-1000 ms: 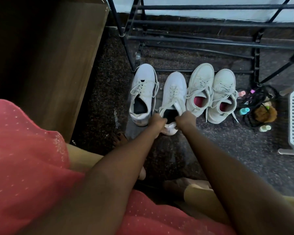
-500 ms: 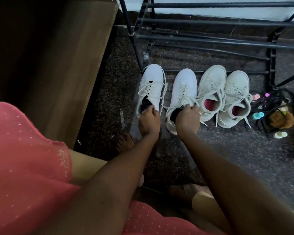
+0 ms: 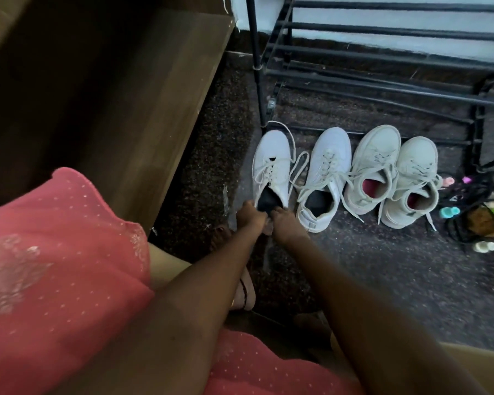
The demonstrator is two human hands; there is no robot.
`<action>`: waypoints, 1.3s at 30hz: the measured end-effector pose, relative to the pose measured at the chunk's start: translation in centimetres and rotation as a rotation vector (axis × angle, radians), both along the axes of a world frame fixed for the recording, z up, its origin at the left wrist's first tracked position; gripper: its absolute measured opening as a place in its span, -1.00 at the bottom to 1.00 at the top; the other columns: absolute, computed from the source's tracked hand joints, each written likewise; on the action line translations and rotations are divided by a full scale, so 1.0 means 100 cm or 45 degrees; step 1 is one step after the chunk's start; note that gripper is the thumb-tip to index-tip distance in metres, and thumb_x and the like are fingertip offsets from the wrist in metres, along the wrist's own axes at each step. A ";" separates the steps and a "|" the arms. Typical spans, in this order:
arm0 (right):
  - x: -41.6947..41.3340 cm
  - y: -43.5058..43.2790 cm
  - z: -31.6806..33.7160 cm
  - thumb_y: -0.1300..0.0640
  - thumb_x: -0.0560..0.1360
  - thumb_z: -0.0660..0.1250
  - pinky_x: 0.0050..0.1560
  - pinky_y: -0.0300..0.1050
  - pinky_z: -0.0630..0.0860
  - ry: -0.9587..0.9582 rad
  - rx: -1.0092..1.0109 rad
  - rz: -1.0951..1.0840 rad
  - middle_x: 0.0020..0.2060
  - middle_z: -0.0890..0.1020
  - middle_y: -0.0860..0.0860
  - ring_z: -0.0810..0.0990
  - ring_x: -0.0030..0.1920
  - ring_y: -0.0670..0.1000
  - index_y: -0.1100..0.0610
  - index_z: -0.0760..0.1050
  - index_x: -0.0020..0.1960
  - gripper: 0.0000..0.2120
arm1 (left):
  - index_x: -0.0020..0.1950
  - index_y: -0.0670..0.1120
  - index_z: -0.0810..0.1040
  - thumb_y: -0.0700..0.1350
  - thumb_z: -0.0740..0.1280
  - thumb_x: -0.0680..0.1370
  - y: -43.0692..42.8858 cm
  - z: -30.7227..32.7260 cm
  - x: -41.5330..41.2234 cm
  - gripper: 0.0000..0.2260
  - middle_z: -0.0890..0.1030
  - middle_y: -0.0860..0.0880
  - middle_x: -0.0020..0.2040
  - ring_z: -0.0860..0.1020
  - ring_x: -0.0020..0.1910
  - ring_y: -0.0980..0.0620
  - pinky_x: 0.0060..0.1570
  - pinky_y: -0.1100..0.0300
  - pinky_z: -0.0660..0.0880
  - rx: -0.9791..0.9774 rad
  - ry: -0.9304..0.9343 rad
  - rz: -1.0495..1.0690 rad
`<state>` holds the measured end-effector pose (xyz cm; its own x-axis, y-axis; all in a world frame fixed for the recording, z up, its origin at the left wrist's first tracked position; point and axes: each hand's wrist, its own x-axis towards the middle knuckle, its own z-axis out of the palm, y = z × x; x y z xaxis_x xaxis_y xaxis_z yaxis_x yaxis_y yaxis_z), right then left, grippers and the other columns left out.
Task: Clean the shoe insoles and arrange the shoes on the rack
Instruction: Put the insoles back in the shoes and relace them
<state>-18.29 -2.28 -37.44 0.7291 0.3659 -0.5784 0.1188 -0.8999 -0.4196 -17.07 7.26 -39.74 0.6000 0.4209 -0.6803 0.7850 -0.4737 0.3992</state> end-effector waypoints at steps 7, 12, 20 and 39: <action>-0.052 -0.010 0.018 0.21 0.52 0.19 0.11 0.00 0.47 0.103 -0.142 -0.225 0.15 0.52 0.23 0.50 0.19 0.20 0.29 0.45 0.20 -0.71 | 0.33 -0.12 0.41 -0.16 0.32 0.52 -0.010 -0.018 -0.059 -0.62 0.48 -0.18 0.30 0.48 0.25 -0.14 0.17 0.12 0.42 -0.073 0.244 0.136; -0.054 -0.009 0.008 0.20 0.50 0.18 -0.05 -0.08 0.44 0.217 -0.035 -0.605 0.08 0.58 0.26 0.56 0.11 0.20 0.32 0.52 0.08 -0.74 | 0.25 -0.15 0.51 -0.20 0.35 0.46 -0.004 -0.024 -0.074 -0.64 0.53 -0.15 0.23 0.49 0.23 -0.12 0.20 0.16 0.43 -0.068 0.195 0.325; -0.035 0.008 -0.005 0.01 0.50 0.32 -0.19 -0.19 0.44 0.402 0.385 -1.510 -0.02 0.64 0.19 0.61 0.03 0.17 0.31 0.55 0.08 -0.64 | 0.03 -0.28 0.63 -0.20 0.39 0.48 0.005 -0.021 -0.066 -0.81 0.66 -0.20 0.00 0.58 -0.10 -0.01 -0.08 0.20 0.44 -0.369 -0.311 0.564; -0.042 0.009 -0.033 0.46 0.43 0.31 -0.12 -0.12 0.55 0.500 1.003 -1.908 -0.23 0.60 0.08 0.57 -0.16 0.04 0.18 0.53 -0.14 -0.79 | 0.03 -0.12 0.58 -0.27 0.31 0.55 0.009 -0.034 -0.073 -0.89 0.60 0.02 -0.16 0.55 -0.08 0.02 0.04 0.20 0.50 -0.638 -0.449 0.643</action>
